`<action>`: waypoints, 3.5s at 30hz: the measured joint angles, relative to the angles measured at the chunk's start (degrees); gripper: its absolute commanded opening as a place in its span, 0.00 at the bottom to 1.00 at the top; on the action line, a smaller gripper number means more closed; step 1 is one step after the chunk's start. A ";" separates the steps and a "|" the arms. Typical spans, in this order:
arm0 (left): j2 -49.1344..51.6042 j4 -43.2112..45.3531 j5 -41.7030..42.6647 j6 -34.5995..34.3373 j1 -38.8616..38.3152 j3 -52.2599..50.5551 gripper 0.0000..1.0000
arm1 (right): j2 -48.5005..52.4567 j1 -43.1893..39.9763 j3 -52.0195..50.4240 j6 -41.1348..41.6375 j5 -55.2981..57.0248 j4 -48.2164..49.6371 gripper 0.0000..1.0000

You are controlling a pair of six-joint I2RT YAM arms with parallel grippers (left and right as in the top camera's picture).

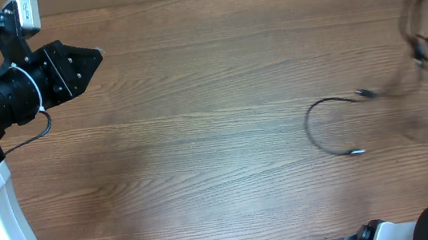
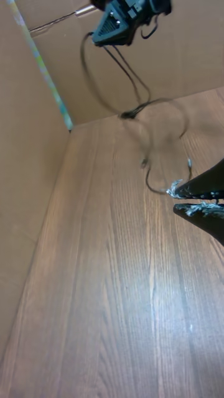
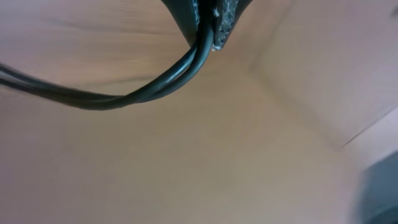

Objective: Untangle cables

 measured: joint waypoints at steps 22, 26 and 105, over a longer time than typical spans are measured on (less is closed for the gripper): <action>5.81 4.48 6.56 16.17 -12.61 -18.47 0.11 | 0.00 23.39 0.00 -0.72 -20.52 15.47 0.04; 7.50 5.14 11.69 17.18 -13.40 -25.33 0.11 | 0.00 23.39 0.00 -0.72 -21.31 17.84 0.04; 10.88 16.00 17.62 17.73 -25.20 -37.66 0.24 | 11.19 44.39 -38.34 -37.03 52.24 -8.94 0.04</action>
